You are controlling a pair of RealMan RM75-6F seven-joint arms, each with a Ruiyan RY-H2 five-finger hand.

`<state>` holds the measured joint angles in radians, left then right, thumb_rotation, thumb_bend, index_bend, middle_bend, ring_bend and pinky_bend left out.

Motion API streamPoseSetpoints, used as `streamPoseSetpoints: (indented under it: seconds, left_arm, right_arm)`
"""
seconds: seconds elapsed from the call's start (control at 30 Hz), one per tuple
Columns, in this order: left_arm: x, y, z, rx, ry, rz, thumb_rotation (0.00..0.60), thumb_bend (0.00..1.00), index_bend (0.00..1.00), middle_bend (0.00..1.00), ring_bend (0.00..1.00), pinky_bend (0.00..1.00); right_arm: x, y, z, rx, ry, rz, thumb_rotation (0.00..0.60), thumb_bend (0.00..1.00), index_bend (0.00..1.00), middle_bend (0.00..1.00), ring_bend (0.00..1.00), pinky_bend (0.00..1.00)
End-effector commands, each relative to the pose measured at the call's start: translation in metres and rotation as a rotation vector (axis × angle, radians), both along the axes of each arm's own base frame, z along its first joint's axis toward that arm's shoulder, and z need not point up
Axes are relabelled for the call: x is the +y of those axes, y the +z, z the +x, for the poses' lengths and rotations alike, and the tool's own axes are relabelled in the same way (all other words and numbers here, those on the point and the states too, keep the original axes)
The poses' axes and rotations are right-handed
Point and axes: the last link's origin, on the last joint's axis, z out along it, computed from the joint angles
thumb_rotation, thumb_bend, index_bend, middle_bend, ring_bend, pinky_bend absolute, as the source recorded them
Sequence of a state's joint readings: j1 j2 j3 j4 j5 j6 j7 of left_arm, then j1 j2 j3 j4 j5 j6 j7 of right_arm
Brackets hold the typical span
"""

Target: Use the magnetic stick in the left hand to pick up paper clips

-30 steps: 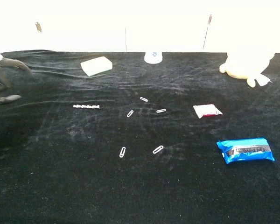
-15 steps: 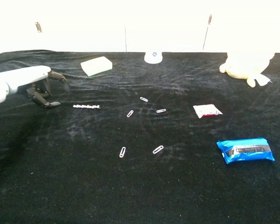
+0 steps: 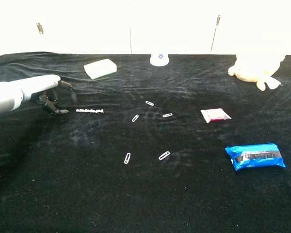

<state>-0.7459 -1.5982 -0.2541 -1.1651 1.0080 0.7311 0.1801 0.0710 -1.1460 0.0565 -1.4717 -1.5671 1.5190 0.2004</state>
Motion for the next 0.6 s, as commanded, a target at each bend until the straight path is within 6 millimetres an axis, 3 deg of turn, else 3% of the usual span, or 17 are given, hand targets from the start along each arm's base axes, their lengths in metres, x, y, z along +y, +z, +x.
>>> streamPoseSetpoints:
  seconds: [0.03, 0.6]
  left_arm:
    - [0.002, -0.007, 0.002, -0.004, 0.005, -0.016, 0.600, 0.42, 0.36, 1.00, 1.00, 1.00]
    - [0.008, -0.025, 0.014, -0.039, -0.004, -0.013, 0.600, 0.43, 0.42, 1.00, 1.00, 1.00]
  right_arm:
    - [-0.002, 0.001, -0.001, -0.002, -0.006, 0.000, 0.600, 0.24, 0.00, 0.00, 0.04, 0.00]
    - [-0.004, 0.002, -0.004, 0.001, -0.037, 0.018, 0.600, 0.23, 0.00, 0.00, 0.04, 0.00]
